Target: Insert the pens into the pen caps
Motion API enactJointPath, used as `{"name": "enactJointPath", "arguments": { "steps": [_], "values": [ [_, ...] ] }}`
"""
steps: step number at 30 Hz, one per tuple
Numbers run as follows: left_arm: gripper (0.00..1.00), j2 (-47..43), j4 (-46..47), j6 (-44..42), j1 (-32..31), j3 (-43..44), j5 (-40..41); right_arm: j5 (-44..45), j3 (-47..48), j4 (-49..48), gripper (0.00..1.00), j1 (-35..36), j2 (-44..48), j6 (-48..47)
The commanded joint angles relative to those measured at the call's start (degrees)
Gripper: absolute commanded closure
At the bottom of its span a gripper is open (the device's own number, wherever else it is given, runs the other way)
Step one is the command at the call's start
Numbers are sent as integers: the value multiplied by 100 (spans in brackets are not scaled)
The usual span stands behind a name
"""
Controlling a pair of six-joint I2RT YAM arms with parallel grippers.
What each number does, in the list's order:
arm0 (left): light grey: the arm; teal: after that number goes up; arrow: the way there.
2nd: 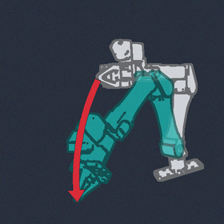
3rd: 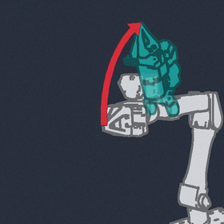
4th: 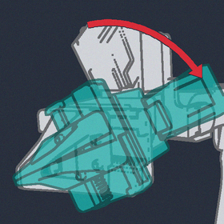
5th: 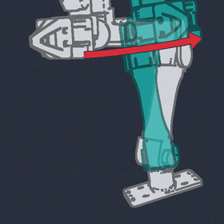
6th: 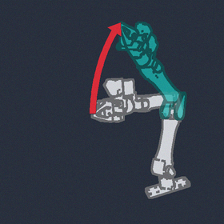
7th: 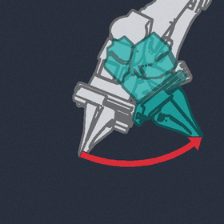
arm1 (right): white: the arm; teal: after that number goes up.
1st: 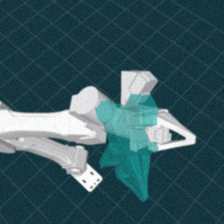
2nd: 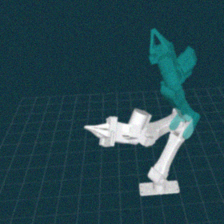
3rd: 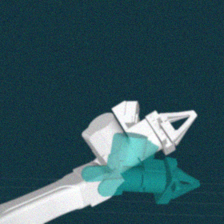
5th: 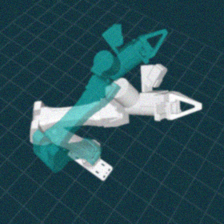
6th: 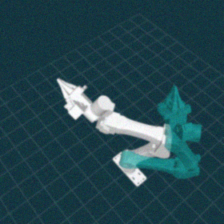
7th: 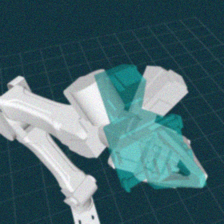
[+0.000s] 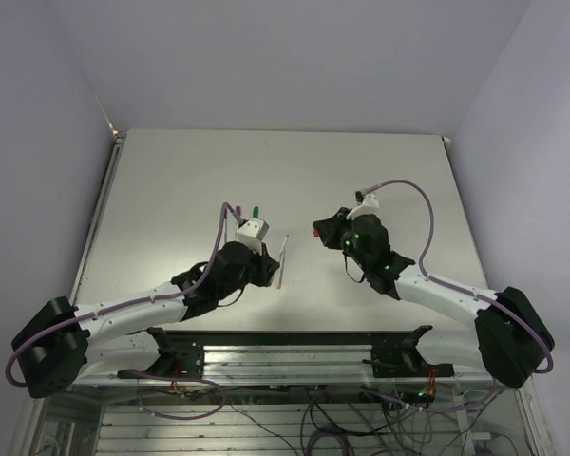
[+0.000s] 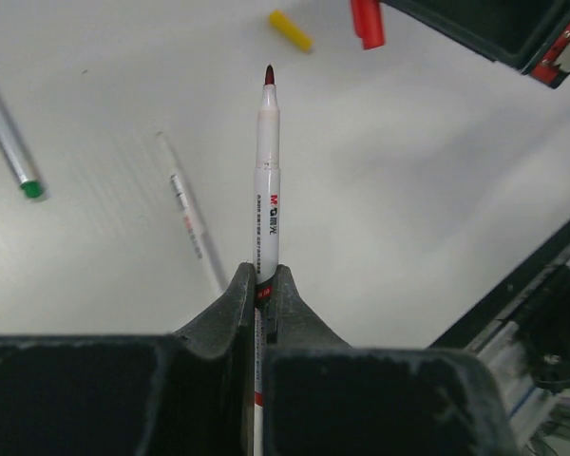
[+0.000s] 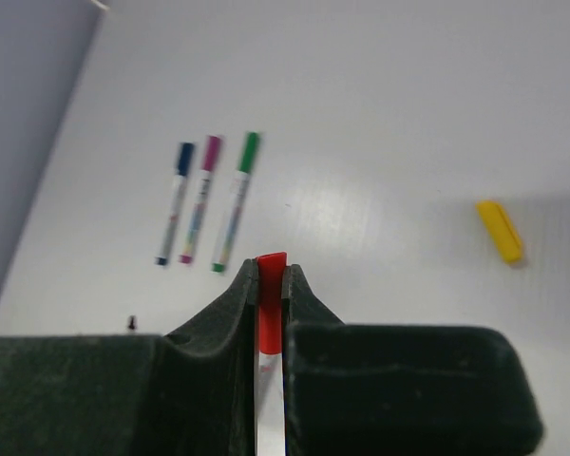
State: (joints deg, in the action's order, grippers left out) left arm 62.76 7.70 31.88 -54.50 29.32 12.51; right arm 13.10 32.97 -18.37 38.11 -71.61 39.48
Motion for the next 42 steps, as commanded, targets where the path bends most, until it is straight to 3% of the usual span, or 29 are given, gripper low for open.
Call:
{"name": "enactJointPath", "arguments": {
  "steps": [1,10,17,42],
  "values": [
    [93,-110,1296,23,-27,-145,-698,-547,-418,-1607,100,15,409,-220],
    [93,-60,2649,639,-30,-453,-1213,-738,-1008,-3715,100,65,703,-128],
    [93,21,2889,740,-29,-458,-1292,-908,-1114,-4644,100,98,534,3],
    [93,-280,3021,749,-27,-594,-1205,-888,-1015,-4887,100,380,270,-125]
  ]
}}
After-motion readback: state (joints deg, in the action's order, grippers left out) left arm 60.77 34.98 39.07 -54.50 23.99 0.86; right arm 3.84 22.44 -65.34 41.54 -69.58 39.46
